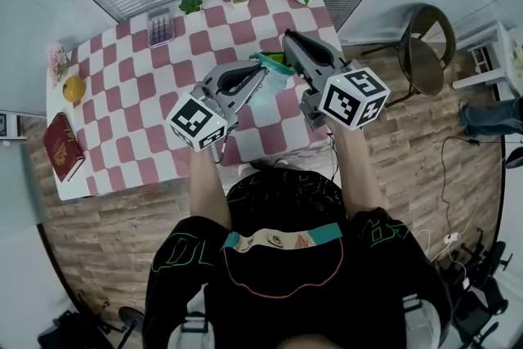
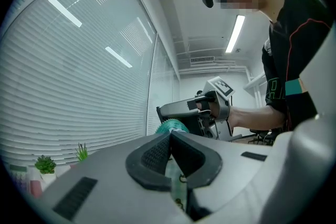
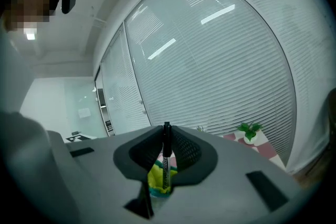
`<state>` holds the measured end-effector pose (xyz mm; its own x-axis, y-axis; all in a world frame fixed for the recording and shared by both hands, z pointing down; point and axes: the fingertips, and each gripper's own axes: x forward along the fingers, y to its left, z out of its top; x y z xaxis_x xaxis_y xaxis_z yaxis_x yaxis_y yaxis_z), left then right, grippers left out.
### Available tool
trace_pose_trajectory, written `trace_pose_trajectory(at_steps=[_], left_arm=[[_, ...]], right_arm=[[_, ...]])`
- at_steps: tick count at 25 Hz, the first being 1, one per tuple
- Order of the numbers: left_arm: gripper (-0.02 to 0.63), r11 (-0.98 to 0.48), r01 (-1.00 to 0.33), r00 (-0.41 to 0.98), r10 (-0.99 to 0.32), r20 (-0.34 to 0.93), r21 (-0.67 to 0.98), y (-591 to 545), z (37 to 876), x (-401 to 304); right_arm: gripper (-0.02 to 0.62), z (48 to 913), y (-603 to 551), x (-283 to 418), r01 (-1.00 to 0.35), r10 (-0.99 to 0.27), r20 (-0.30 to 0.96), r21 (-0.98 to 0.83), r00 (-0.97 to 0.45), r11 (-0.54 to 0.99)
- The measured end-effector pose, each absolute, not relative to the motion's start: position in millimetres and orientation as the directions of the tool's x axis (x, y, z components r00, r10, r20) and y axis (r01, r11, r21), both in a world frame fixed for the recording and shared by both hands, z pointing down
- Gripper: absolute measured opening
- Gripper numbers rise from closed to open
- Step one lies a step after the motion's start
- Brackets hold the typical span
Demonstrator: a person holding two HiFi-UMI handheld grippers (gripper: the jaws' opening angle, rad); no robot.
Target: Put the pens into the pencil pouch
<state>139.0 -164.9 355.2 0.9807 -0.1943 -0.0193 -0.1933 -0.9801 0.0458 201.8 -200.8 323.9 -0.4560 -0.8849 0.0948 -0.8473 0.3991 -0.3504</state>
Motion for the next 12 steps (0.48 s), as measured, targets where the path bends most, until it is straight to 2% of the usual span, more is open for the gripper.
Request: trace_pose_trajectory(at_steps=[4,12], left_arm=[[-0.002,-0.979,-0.197,0.980,-0.199,-0.027,0.048,-167.1,354.1,140.2],[-0.002,-0.975,-0.217,0.975,-0.219,-0.041,0.047,-173.6,350.5,142.4]], right_arm=[[0.052,325.7,-196.0,203.8,-0.857,-0.882,0.101,-0.310,-0.460,0.411],[0.051,324.3,-194.9,221.4,-0.858,-0.902,0.056,-0.341,-0.428,0.385]])
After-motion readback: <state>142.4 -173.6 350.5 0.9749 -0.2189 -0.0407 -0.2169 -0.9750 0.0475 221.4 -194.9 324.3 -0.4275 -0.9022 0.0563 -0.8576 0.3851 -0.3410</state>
